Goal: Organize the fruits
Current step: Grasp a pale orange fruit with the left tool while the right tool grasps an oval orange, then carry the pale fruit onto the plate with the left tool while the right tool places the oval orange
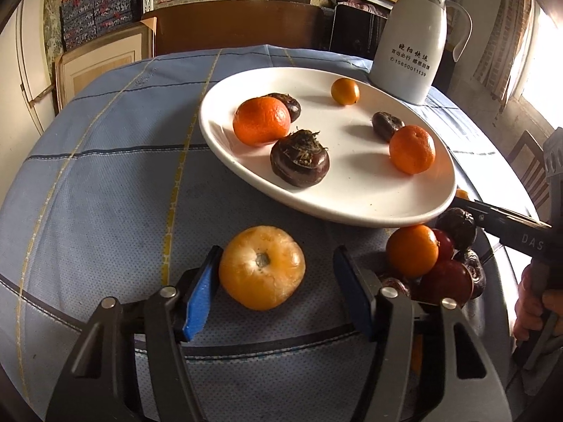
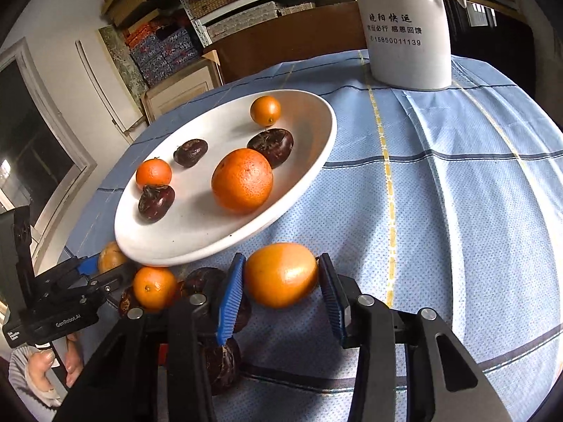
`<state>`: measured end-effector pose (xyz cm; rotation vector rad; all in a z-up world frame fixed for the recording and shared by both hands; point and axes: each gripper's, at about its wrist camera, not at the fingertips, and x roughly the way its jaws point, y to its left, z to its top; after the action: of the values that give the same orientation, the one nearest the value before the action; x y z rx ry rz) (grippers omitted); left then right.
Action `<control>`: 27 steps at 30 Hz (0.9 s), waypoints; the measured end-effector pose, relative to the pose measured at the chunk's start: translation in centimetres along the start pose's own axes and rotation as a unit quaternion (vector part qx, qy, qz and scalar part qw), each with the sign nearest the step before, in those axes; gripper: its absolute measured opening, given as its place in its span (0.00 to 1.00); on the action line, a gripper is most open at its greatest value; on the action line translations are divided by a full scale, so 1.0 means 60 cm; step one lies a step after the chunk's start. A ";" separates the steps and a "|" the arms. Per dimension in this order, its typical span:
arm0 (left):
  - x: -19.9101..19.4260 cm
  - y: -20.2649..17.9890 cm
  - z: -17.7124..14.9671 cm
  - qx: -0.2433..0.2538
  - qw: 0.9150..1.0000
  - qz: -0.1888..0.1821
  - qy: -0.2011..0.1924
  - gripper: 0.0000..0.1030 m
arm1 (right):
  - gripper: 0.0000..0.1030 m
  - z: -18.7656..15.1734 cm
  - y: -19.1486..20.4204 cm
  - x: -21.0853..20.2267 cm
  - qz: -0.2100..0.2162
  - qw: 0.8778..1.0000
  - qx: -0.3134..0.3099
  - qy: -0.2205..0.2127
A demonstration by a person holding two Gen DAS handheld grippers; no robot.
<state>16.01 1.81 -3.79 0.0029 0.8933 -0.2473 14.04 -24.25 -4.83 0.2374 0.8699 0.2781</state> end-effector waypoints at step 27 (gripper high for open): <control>-0.113 -0.027 0.025 0.006 0.995 0.008 -0.104 0.41 | 0.40 0.006 -0.011 -0.137 0.045 0.988 0.023 -0.143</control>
<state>12.78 1.51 2.54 -0.0051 0.6849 -0.2327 9.38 -27.65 1.07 0.3501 0.5832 0.2997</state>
